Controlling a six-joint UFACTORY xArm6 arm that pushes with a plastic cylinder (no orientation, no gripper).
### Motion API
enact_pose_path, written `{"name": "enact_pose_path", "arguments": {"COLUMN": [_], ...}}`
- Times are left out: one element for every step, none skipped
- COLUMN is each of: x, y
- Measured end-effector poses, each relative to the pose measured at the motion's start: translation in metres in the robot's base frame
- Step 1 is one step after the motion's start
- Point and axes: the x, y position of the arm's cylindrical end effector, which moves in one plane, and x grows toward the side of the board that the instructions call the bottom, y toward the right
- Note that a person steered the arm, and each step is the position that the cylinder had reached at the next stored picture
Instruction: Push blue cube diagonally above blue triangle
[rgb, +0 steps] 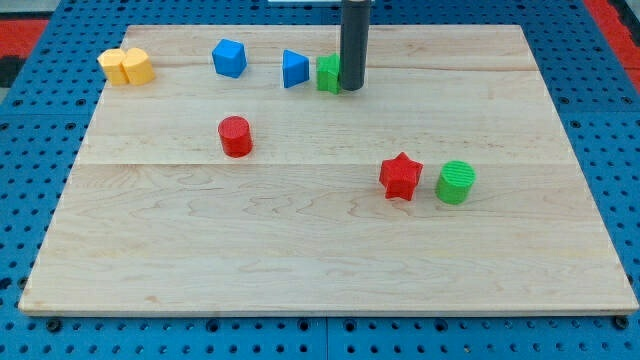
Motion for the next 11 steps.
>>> {"name": "enact_pose_path", "arguments": {"x": [0.012, 0.031, 0.008, 0.003, -0.019, -0.04, -0.075, -0.095, -0.085, -0.083, -0.078], "y": [0.0, -0.011, -0.076, -0.116, -0.12, -0.117, -0.117, -0.141, -0.168, -0.173, -0.173]}}
